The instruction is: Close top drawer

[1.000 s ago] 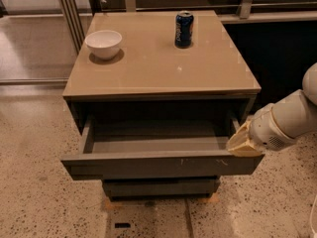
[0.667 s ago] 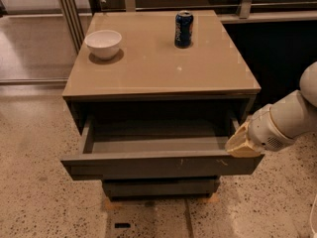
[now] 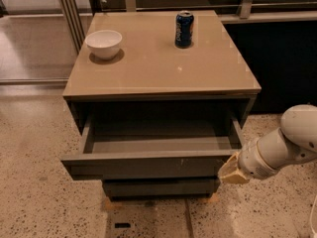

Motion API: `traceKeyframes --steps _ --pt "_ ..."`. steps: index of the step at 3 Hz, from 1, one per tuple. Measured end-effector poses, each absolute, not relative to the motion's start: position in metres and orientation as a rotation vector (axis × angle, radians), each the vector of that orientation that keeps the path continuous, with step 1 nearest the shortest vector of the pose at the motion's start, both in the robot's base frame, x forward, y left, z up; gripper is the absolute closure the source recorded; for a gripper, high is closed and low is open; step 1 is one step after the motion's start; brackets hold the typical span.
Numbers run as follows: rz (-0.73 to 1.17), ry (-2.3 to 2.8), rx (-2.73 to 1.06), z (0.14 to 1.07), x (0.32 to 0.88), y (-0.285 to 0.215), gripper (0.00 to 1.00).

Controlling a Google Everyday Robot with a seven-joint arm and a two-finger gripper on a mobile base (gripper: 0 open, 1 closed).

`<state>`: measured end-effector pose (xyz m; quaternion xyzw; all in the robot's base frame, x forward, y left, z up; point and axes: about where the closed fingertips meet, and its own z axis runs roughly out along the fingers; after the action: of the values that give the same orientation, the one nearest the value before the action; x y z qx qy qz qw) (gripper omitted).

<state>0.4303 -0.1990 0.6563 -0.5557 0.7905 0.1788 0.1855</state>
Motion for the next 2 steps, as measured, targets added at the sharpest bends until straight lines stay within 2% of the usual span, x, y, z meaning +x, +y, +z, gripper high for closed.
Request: traceKeyframes --steps 2 --pt "0.479 2.233 -1.571 0.6564 0.4304 -0.199 1.0"
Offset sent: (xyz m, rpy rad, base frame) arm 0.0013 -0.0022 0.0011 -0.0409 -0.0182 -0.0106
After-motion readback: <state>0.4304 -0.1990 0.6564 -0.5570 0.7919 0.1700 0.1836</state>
